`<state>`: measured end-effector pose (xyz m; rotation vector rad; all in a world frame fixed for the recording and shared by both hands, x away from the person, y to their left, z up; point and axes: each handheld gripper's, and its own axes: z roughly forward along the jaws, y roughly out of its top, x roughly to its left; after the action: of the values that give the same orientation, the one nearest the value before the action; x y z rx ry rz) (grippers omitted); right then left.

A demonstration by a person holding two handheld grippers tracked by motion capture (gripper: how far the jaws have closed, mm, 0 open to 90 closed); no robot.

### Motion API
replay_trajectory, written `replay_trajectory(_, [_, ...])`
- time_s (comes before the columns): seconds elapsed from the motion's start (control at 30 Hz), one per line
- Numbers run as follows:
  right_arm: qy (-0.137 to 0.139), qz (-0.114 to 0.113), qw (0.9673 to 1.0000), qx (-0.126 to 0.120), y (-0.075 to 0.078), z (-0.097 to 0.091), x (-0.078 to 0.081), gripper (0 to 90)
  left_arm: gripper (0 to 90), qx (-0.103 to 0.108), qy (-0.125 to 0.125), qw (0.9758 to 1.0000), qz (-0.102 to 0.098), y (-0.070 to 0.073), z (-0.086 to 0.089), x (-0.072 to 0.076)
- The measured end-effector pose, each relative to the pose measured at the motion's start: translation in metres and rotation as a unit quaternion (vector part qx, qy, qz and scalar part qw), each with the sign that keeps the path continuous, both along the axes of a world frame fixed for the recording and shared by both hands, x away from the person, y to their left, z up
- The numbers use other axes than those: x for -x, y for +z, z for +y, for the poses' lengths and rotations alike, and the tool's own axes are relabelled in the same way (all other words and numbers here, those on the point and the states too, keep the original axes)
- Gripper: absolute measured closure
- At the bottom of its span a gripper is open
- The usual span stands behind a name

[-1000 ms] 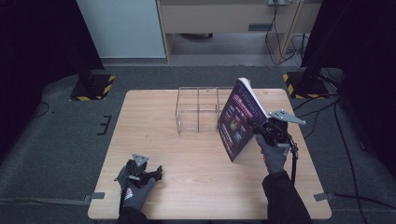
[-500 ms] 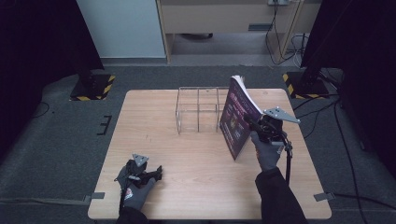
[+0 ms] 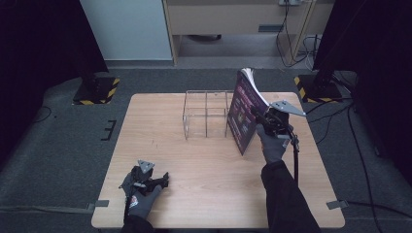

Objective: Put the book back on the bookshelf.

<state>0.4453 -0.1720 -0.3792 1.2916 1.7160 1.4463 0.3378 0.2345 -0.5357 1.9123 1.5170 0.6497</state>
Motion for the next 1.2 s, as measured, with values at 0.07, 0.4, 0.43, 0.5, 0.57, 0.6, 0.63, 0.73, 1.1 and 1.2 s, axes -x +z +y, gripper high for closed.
replay_trajectory(0.07, [-0.002,-0.005,1.0,0.003,0.002,0.002,-0.005,82.9,10.0,0.0,0.0,1.0,0.0,0.0,0.0,0.0])
replay_trajectory(0.4, [-0.013,-0.013,0.9998,0.003,-0.005,0.01,-0.023,82.9,9.8,0.001,-0.001,1.0,0.0,0.0,0.0,0.0])
replay_trajectory(0.43, [-0.013,-0.015,0.9998,0.002,-0.006,0.01,-0.024,82.9,9.8,0.001,-0.001,1.0,0.0,0.0,0.0,0.0])
replay_trajectory(0.5, [-0.011,-0.02,0.9997,0.0,-0.009,0.01,-0.025,82.9,9.8,0.001,-0.001,1.0,0.0,0.0,0.0,0.0])
replay_trajectory(0.57, [-0.011,-0.021,0.9997,-0.001,-0.013,0.01,-0.025,82.9,9.8,0.001,-0.001,1.0,0.0,0.0,0.0,0.0])
replay_trajectory(0.6, [-0.012,-0.019,0.9997,0.0,-0.015,0.01,-0.026,82.9,9.8,0.001,-0.001,1.0,0.0,0.0,0.0,0.0])
replay_trajectory(0.63, [-0.014,-0.016,0.9998,0.001,-0.017,0.01,-0.026,82.9,9.8,0.001,-0.001,1.0,0.0,0.0,0.0,0.0])
replay_trajectory(0.73, [-0.017,-0.017,0.9997,-0.008,-0.02,0.007,-0.024,82.8,9.7,0.001,-0.001,1.0,0.0,0.0,0.0,0.0])
replay_trajectory(1.1, [-0.051,0.012,0.9986,-0.01,-0.019,-0.005,-0.022,75.8,9.7,0.001,-0.001,1.0,0.001,0.0,0.0,0.0])
replay_trajectory(1.2, [-0.041,0.016,0.9989,-0.014,-0.017,-0.009,-0.019,69.2,9.7,0.001,-0.001,1.0,0.001,0.0,0.0,0.0])
